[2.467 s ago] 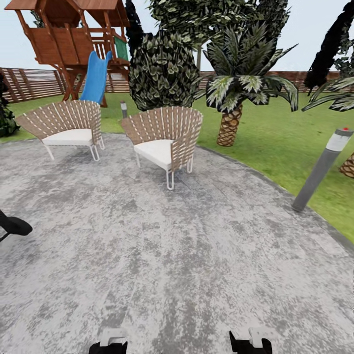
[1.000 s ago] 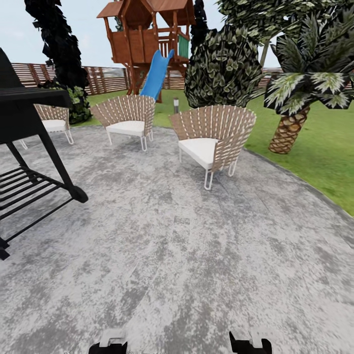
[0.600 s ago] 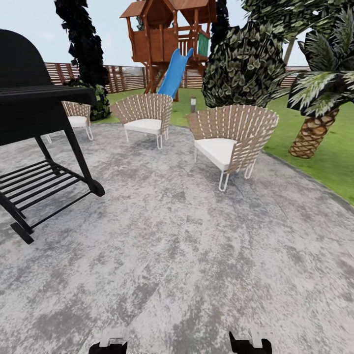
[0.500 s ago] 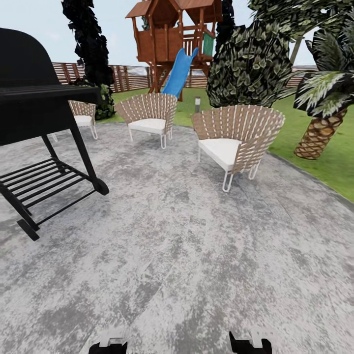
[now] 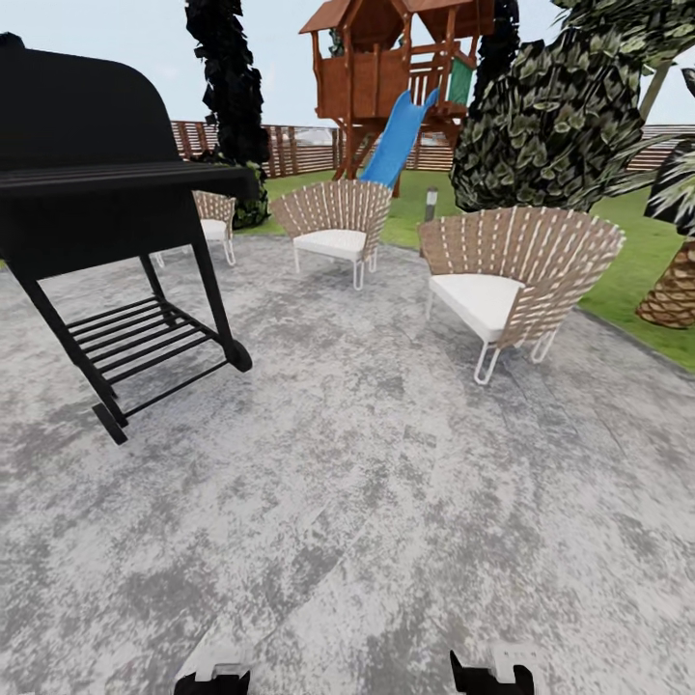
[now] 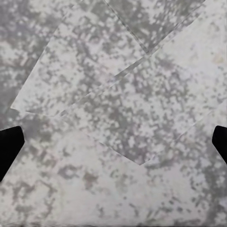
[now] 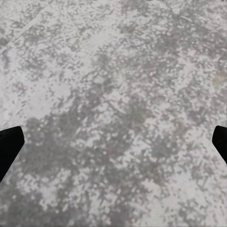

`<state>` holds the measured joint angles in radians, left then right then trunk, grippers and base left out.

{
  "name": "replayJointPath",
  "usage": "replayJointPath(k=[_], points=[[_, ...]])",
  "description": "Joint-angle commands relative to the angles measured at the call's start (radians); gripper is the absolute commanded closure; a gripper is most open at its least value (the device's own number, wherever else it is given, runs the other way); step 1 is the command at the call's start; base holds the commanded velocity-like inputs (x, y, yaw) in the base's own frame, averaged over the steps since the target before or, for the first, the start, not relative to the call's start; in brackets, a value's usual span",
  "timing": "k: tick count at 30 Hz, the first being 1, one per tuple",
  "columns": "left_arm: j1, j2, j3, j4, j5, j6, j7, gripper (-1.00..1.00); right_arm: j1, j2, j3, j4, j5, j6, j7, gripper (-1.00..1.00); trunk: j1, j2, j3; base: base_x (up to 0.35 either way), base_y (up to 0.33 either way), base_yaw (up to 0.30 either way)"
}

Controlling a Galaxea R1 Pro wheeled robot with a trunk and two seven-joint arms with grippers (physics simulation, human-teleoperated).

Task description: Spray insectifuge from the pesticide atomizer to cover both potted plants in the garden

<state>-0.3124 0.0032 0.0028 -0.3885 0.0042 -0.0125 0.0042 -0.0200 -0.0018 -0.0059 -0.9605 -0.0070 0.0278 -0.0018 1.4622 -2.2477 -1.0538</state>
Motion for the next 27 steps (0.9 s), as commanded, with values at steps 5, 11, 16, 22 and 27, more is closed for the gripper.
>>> replayJointPath(k=[5, 11, 16, 22, 27], points=[[-0.001, 0.000, 0.000, 0.000, 0.000, -0.001, 0.000, -1.00, 0.000, 0.000, 0.000, -0.001, -0.001, 0.003, 0.000, -1.00, 0.000, 0.000, -0.003, 0.000, 0.000, 0.262], [-0.001, 0.000, 0.000, 0.000, 0.000, -0.001, 0.000, -1.00, 0.000, 0.000, 0.000, -0.001, -0.001, 0.003, 0.000, -1.00, 0.000, 0.000, -0.006, 0.000, 0.000, 0.262], [-0.001, 0.000, 0.000, 0.000, 0.000, -0.001, 0.000, -1.00, 0.000, 0.000, 0.000, -0.001, -0.001, 0.003, 0.000, -1.00, 0.000, 0.000, -0.008, 0.000, 0.000, 0.262], [-0.001, 0.000, 0.001, 0.000, 0.000, -0.001, 0.000, -1.00, 0.000, 0.000, 0.000, -0.001, -0.001, 0.003, 0.000, -1.00, 0.000, 0.000, -0.011, 0.000, 0.000, 0.262], [-0.001, 0.001, 0.002, 0.000, 0.002, -0.001, 0.000, -1.00, 0.000, 0.000, 0.000, -0.001, -0.001, 0.003, 0.000, -1.00, 0.000, 0.000, -0.013, 0.050, 0.000, 0.262]])
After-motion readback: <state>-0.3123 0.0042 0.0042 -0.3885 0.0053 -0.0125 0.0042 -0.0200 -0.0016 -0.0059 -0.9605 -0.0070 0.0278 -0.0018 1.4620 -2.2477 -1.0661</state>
